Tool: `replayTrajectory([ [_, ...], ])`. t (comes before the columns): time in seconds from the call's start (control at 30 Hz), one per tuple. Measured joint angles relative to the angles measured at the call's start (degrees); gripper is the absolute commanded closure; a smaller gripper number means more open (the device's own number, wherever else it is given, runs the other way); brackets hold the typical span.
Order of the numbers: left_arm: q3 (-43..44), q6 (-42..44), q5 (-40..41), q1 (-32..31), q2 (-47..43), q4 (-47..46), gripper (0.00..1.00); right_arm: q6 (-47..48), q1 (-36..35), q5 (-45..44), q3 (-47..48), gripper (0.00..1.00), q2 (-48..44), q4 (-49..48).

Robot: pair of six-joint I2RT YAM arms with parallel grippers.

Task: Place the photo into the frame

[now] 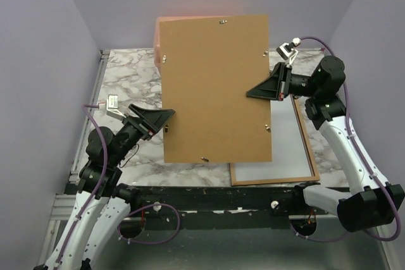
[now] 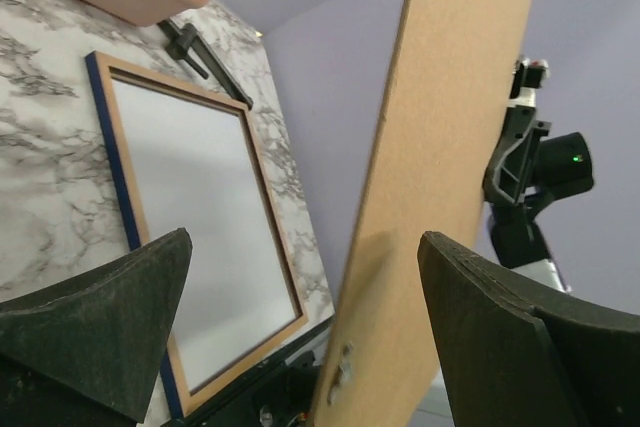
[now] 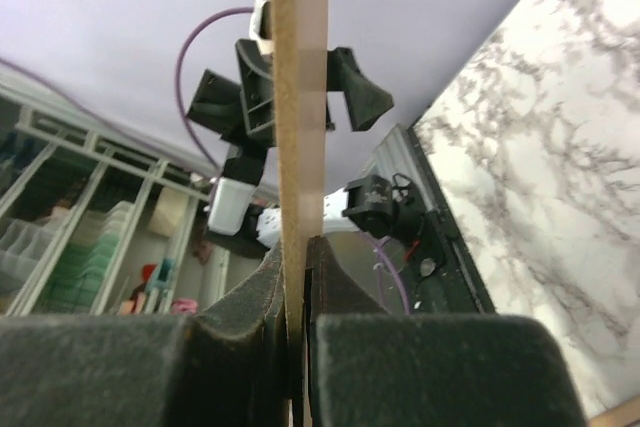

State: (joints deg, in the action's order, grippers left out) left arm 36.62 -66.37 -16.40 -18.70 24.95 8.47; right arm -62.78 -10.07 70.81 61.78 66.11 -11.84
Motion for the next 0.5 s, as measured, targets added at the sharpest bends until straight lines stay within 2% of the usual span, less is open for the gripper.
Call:
replayTrajectory([
  [0.3, 6.1, 6.6, 4.7, 0.0, 4.0, 12.2, 0.01, 16.5, 0.0, -14.2, 13.9, 0.99, 0.0, 27.1],
  [0.5, 7.0, 10.0, 3.6, 0.0, 12.0, 15.1, 0.01, 24.1, 0.0, -27.4, 18.6, 0.99, -1.2, 40.4],
])
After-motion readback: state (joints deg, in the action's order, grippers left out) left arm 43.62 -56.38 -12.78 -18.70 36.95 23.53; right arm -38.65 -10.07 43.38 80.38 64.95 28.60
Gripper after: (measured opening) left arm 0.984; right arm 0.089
